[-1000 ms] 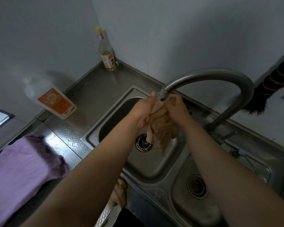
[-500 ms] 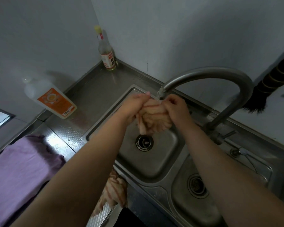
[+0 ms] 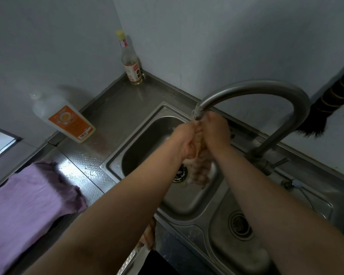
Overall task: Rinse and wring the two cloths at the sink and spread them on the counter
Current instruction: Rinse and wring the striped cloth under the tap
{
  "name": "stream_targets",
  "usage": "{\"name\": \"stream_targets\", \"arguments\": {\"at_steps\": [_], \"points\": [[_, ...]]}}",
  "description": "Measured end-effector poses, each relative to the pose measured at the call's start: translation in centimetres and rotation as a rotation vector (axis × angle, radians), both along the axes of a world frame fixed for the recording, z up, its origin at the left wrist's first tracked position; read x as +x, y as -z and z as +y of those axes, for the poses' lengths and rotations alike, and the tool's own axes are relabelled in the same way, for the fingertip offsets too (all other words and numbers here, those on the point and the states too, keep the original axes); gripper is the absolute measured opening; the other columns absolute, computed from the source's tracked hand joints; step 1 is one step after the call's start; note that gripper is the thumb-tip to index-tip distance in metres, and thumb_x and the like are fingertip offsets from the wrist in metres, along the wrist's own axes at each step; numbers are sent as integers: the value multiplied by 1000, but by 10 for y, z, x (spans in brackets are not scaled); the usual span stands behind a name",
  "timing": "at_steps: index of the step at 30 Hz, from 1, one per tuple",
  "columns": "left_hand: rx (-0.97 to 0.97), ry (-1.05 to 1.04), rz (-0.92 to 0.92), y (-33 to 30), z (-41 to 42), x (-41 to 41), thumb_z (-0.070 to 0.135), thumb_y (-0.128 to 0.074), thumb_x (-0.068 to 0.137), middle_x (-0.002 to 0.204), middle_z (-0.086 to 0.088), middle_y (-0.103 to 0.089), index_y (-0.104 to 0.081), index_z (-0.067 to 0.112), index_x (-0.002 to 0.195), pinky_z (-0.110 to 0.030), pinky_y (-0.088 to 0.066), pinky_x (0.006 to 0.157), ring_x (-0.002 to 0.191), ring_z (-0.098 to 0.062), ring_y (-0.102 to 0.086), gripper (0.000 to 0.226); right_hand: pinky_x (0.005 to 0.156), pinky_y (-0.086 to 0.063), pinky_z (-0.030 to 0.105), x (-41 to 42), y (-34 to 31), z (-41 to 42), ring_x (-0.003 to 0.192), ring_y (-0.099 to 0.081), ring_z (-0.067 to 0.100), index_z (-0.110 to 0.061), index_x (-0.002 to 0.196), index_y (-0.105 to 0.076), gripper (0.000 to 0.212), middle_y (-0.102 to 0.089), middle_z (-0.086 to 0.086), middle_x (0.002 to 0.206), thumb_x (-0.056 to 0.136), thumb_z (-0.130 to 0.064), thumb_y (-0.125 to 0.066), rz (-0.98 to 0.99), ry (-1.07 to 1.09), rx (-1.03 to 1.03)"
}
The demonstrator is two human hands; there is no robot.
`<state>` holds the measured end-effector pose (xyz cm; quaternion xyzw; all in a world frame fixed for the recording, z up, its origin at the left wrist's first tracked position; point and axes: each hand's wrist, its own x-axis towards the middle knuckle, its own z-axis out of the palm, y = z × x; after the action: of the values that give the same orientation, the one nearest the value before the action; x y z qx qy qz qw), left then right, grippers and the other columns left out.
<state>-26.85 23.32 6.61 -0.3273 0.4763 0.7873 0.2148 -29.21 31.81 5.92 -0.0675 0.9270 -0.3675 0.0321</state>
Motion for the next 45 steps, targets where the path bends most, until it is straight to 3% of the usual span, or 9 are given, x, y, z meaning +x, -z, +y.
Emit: {"name": "stream_targets", "arguments": {"at_steps": [3,9,12,16,17,20,25,33,45], "points": [[-34,116,69,-2,-12,-1,28,-58,93,118,-25,-64,-59,-4,121,-49,-50,97,107,-36,-65,42,72,-42,31,-14,0,15,75,-56,12,-21,79,-55,34,-60,-1,79,102,-40,-37,-253,-45,-307],[-295,372,218,-16,-63,-6,19,-51,99,62,2,-64,-58,12,88,-17,-45,41,45,-6,-58,15,80,-52,26,-1,0,32,99,-66,16,-21,104,-70,33,-71,-1,97,92,-47,-55,-587,-374,-253],[-708,604,321,-12,-66,-4,41,-46,99,70,7,-56,-61,22,93,-22,-39,51,63,-12,-49,25,68,-49,18,1,-9,39,86,-63,6,-10,104,-68,34,-68,-4,90,99,-35,-46,-551,-317,-387],[-578,690,241,-6,-59,5,62,-25,96,88,0,-70,-65,25,114,-32,-47,84,114,-26,-26,57,71,-43,21,0,-9,30,84,-61,5,-21,91,-64,25,-65,-7,86,101,-31,-44,-505,-214,-493],[-559,684,264,-1,-60,6,60,-29,97,87,3,-71,-67,26,107,-33,-46,88,80,-1,-41,52,70,-44,21,0,-9,30,84,-62,8,-18,94,-64,25,-65,-4,86,101,-32,-44,-509,-171,-536],[-386,547,344,23,-64,12,48,-52,94,96,-1,-70,-69,17,96,-38,-45,99,96,-16,-63,35,78,-52,26,-2,-7,31,94,-66,19,-16,107,-64,32,-68,8,101,99,-41,-45,-539,-17,-733],[-305,124,315,27,-41,16,44,-49,97,56,1,-54,-61,14,71,-25,-48,57,51,-11,-53,42,72,-52,17,-2,-5,21,79,-67,0,-18,94,-65,32,-68,0,87,99,-43,-45,-552,91,-772],[-267,-148,20,7,10,-2,27,-44,100,68,-1,-54,-64,4,109,-27,-46,65,62,-14,-53,32,57,-39,24,0,-7,-11,62,-51,18,4,87,-63,37,-63,16,78,100,-23,-41,-238,140,-269],[-256,-244,28,-14,4,-14,29,-48,100,53,3,-55,-59,12,76,-24,-43,50,47,-10,-51,31,55,-41,29,10,-12,-17,56,-53,17,-11,66,-55,42,-55,4,61,100,-32,-42,-228,135,-376]]}}
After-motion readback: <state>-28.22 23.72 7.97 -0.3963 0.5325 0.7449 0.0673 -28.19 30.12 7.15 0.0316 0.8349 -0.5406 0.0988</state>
